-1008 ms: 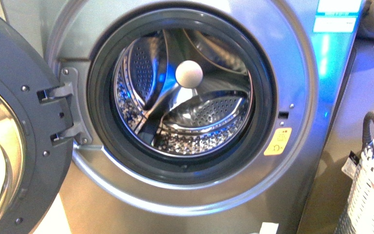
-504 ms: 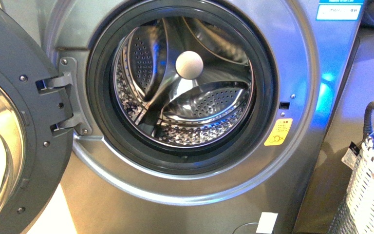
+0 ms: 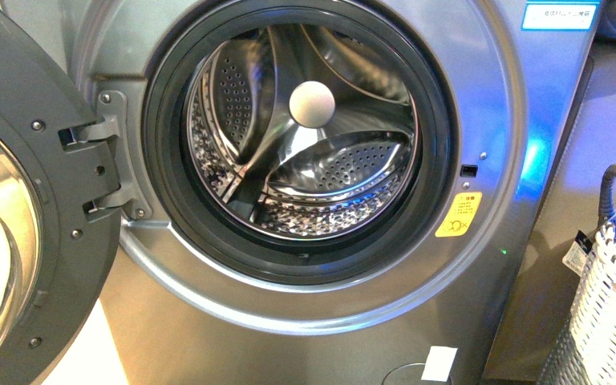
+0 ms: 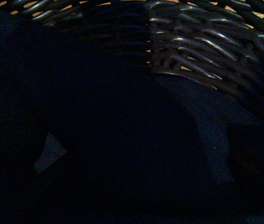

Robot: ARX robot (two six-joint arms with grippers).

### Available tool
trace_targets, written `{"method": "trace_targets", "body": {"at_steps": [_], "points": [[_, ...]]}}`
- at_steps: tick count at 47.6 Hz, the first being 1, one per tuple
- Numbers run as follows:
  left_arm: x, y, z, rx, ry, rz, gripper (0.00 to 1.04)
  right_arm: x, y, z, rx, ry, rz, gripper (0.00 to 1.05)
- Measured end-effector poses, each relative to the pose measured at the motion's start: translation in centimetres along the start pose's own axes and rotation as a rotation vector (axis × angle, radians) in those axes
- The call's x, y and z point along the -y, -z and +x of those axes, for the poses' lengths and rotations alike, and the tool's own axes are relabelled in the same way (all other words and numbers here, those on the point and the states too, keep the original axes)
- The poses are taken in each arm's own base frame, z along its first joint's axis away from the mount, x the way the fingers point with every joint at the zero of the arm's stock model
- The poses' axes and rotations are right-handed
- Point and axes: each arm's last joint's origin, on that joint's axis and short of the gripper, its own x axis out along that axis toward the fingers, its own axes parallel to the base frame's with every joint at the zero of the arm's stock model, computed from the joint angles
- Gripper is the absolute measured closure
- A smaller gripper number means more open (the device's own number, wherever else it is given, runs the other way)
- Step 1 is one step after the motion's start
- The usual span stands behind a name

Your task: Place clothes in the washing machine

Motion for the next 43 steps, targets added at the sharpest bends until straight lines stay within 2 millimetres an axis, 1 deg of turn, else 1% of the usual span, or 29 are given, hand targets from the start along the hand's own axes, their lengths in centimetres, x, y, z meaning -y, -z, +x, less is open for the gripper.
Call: {"method": "trace_targets", "body": {"at_steps": [13, 19, 23, 31, 34, 37, 43], "points": [[0.0, 0.0, 0.0, 0.000, 0.000, 0.000, 0.06, -0.2, 0.2, 0.3, 0.013, 0.011, -0.015, 0.08], [0.0, 0.0, 0.0, 0.000, 0.000, 0.000, 0.06, -0.1, 0.2, -0.1, 0.049, 0.014, -0.015, 0.31], [0.0, 0.0, 0.0, 0.000, 0.000, 0.000, 0.06, -0.2, 0.0, -0.9, 0.078, 0.004, -0.014, 0.48], [0.0, 0.0, 0.0, 0.000, 0.000, 0.000, 0.06, -0.2, -0.7, -3.0, 0.124, -0.028, -0.005, 0.71], [0.0, 0.0, 0.0, 0.000, 0.000, 0.000, 0.06, -0.2, -1.1, -3.8, 0.146, -0.043, 0.000, 0.78], [0.0, 0.0, 0.0, 0.000, 0.000, 0.000, 0.06, -0.1, -2.1, -5.2, 0.187, -0.057, 0.002, 0.84], [0.0, 0.0, 0.0, 0.000, 0.000, 0.000, 0.06, 0.2, -4.7, -9.4, 0.319, -0.096, -0.002, 0.86]]}}
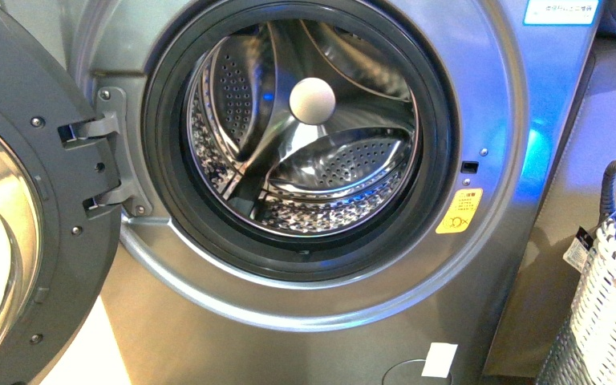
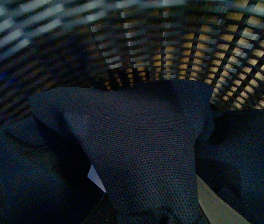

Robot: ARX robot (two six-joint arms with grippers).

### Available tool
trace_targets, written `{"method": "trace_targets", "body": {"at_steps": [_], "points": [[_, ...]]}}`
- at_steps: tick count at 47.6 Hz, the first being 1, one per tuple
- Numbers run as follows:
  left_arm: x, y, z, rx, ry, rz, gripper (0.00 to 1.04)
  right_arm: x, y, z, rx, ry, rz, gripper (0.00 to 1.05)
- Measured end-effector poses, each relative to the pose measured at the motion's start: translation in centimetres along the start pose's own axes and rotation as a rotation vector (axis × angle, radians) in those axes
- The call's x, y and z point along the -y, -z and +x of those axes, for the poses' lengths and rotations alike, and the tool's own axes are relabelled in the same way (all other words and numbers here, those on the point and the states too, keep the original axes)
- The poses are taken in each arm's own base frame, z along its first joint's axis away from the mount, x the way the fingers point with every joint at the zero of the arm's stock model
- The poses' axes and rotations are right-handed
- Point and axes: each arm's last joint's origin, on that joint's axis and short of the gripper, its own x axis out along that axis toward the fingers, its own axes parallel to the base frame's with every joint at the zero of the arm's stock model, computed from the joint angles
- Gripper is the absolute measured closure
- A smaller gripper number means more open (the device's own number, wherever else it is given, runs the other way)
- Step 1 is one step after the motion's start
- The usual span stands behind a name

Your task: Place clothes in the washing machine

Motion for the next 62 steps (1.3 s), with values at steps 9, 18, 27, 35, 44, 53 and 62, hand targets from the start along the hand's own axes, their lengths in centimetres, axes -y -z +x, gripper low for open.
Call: {"method": "trace_targets", "body": {"at_steps": [9, 18, 27, 35, 44, 53, 62], "points": [[0.0, 0.0, 0.0, 0.000, 0.000, 0.000, 0.06, -0.8, -3.8, -5.6, 0.172, -0.049, -0.019, 0.86], [0.0, 0.0, 0.0, 0.000, 0.000, 0.000, 0.06, -2.4, -6.9, -10.5, 0.324, -0.107, -0.061, 0.86], [0.0, 0.0, 0.0, 0.000, 0.000, 0.000, 0.06, -4.4, -10.2, -15.2, 0.443, -0.161, -0.103, 0.86], [0.0, 0.0, 0.0, 0.000, 0.000, 0.000, 0.06, -6.2, -13.4, -18.2, 0.519, -0.205, -0.136, 0.86], [0.0, 0.0, 0.0, 0.000, 0.000, 0.000, 0.06, -8.2, -17.8, -21.3, 0.608, -0.238, -0.170, 0.87], [0.0, 0.0, 0.0, 0.000, 0.000, 0.000, 0.06, -12.1, -23.6, -26.0, 0.726, -0.303, -0.225, 0.87], [0.0, 0.0, 0.0, 0.000, 0.000, 0.000, 0.06, -16.9, -28.8, -32.4, 0.829, -0.418, -0.270, 0.87]]}}
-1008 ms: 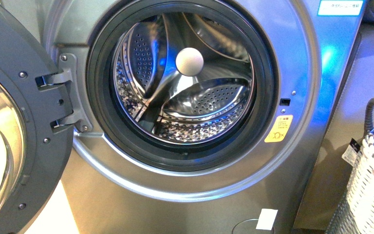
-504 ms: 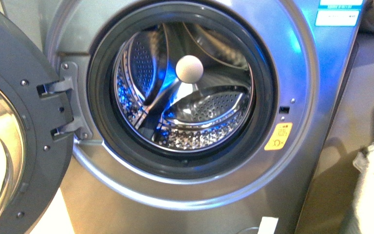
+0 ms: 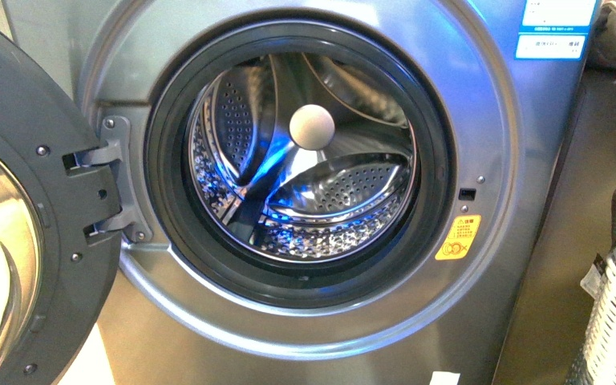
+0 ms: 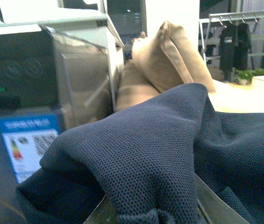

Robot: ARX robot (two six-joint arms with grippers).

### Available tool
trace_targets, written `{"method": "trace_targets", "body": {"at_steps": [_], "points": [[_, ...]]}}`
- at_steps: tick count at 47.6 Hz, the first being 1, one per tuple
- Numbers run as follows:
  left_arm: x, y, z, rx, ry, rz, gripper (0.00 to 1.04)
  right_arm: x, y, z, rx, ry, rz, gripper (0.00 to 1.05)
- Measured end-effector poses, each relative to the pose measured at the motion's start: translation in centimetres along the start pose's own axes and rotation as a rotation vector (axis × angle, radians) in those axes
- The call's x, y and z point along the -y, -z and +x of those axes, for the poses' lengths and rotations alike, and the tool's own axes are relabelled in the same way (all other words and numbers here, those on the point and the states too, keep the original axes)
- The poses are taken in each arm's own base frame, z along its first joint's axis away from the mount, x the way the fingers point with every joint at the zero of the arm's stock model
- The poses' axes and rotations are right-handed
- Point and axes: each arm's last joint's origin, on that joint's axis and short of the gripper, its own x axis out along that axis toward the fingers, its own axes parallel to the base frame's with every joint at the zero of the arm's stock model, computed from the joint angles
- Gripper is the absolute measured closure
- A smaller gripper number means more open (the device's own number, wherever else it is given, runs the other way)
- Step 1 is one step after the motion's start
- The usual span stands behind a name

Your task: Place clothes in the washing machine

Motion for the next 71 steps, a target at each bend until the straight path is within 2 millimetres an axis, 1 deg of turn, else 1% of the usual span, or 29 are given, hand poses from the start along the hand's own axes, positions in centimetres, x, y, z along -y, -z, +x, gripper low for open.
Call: {"method": "trace_targets", "body": {"at_steps": [1, 4, 5, 9, 14, 16, 19, 26, 32, 38, 42, 51, 67, 69, 71], "points": [[0.0, 0.0, 0.0, 0.000, 0.000, 0.000, 0.06, -0.6, -1.4, 0.2, 0.015, -0.016, 0.001, 0.87], [0.0, 0.0, 0.0, 0.000, 0.000, 0.000, 0.06, -2.4, -4.8, 0.7, 0.053, -0.062, 0.009, 0.87], [0.0, 0.0, 0.0, 0.000, 0.000, 0.000, 0.06, -2.8, -5.5, 0.8, 0.060, -0.075, 0.012, 0.87], [0.0, 0.0, 0.0, 0.000, 0.000, 0.000, 0.06, -5.6, -9.0, 1.1, 0.079, -0.177, 0.051, 0.87], [0.0, 0.0, 0.0, 0.000, 0.000, 0.000, 0.06, -8.1, -10.8, 1.3, 0.055, -0.311, 0.122, 0.87], [0.0, 0.0, 0.0, 0.000, 0.000, 0.000, 0.06, -9.8, -11.3, 1.6, 0.032, -0.397, 0.180, 0.87], [0.0, 0.0, 0.0, 0.000, 0.000, 0.000, 0.06, -12.3, -11.3, 2.1, -0.003, -0.502, 0.256, 0.87], [0.0, 0.0, 0.0, 0.000, 0.000, 0.000, 0.06, -16.4, -10.1, 3.1, -0.064, -0.616, 0.322, 0.87], [0.0, 0.0, 0.0, 0.000, 0.000, 0.000, 0.06, -19.5, -8.8, 3.8, -0.104, -0.677, 0.344, 0.87], [0.0, 0.0, 0.0, 0.000, 0.000, 0.000, 0.06, -22.0, -7.4, 4.3, -0.132, -0.724, 0.355, 0.87], [0.0, 0.0, 0.0, 0.000, 0.000, 0.000, 0.06, -22.6, -6.9, 4.3, -0.137, -0.749, 0.356, 0.87], [0.0, 0.0, 0.0, 0.000, 0.000, 0.000, 0.06, -22.5, -6.1, 4.2, -0.137, -0.752, 0.337, 0.87], [0.0, 0.0, 0.0, 0.000, 0.000, 0.000, 0.06, -22.4, -6.0, 4.3, -0.137, -0.747, 0.329, 0.87], [-0.1, 0.1, 0.0, -0.043, 0.058, -0.027, 0.06, -22.4, -6.0, 4.3, -0.137, -0.747, 0.329, 0.87], [-0.2, 0.0, 0.2, -0.119, 0.167, -0.087, 0.06, -22.4, -6.0, 4.3, -0.136, -0.746, 0.329, 0.87]]}}
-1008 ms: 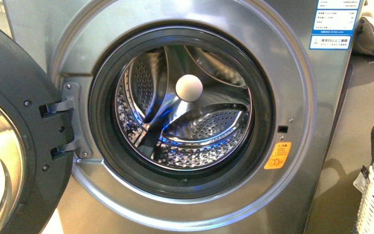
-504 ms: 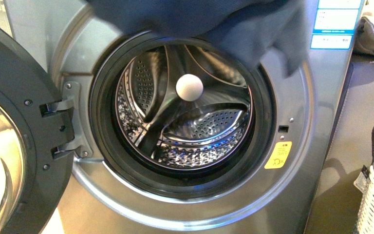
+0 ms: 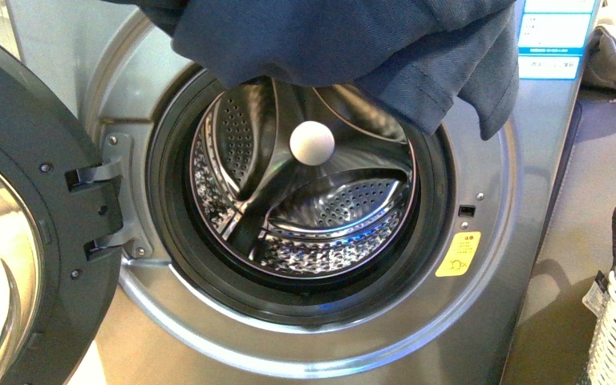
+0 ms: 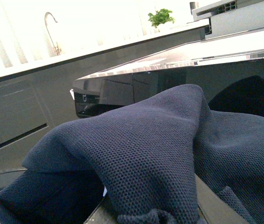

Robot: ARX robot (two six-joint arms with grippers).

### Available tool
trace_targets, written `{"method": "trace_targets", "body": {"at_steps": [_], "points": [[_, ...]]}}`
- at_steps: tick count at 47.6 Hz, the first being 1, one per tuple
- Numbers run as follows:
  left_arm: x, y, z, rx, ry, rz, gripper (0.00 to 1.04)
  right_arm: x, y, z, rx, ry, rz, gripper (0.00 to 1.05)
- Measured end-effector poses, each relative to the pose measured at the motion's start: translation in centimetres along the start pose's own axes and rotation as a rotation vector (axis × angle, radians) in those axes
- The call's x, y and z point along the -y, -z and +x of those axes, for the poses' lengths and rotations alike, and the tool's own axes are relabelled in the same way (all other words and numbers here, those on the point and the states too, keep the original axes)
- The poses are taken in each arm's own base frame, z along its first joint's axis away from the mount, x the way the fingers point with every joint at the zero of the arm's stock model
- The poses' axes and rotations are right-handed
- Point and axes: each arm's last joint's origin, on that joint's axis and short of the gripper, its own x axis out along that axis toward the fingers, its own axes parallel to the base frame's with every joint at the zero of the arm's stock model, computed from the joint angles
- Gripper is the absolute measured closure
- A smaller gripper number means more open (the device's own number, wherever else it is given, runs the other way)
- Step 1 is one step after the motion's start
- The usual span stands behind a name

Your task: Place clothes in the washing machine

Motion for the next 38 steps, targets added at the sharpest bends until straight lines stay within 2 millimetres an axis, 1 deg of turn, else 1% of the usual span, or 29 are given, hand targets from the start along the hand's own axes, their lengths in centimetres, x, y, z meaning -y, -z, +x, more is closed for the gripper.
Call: {"method": "trace_targets", "body": {"at_steps": [4, 7, 13, 21, 22, 28, 30, 34, 38], "points": [[-0.8, -0.5, 0.4, -0.053, 0.108, -0.087, 0.06, 0.0, 0.0, 0.0, 0.000, 0.001, 0.000, 0.87], [-1.5, -1.6, 0.6, -0.033, 0.152, -0.104, 0.06, 0.0, 0.0, 0.0, 0.000, -0.001, 0.000, 0.87], [-2.5, -4.8, 1.4, 0.056, 0.172, -0.078, 0.06, 0.0, 0.0, 0.0, 0.000, 0.000, 0.000, 0.87], [-3.4, -10.0, 3.6, 0.196, 0.250, -0.040, 0.06, 0.0, 0.0, 0.0, 0.000, 0.000, 0.000, 0.87], [-3.4, -10.4, 3.8, 0.205, 0.256, -0.039, 0.06, 0.0, 0.0, 0.0, 0.000, 0.000, 0.000, 0.87], [-2.9, -13.9, 5.9, 0.281, 0.348, -0.006, 0.06, 0.0, 0.0, 0.0, 0.000, 0.000, -0.001, 0.87], [-2.6, -14.7, 6.5, 0.292, 0.370, -0.001, 0.06, 0.0, 0.0, 0.0, 0.000, -0.001, -0.001, 0.87], [-1.7, -16.3, 7.7, 0.315, 0.431, 0.007, 0.06, 0.0, 0.0, 0.0, 0.000, 0.000, -0.001, 0.87], [-0.5, -17.9, 8.5, 0.344, 0.494, 0.024, 0.06, 0.0, 0.0, 0.0, 0.000, -0.001, -0.001, 0.87]]}}
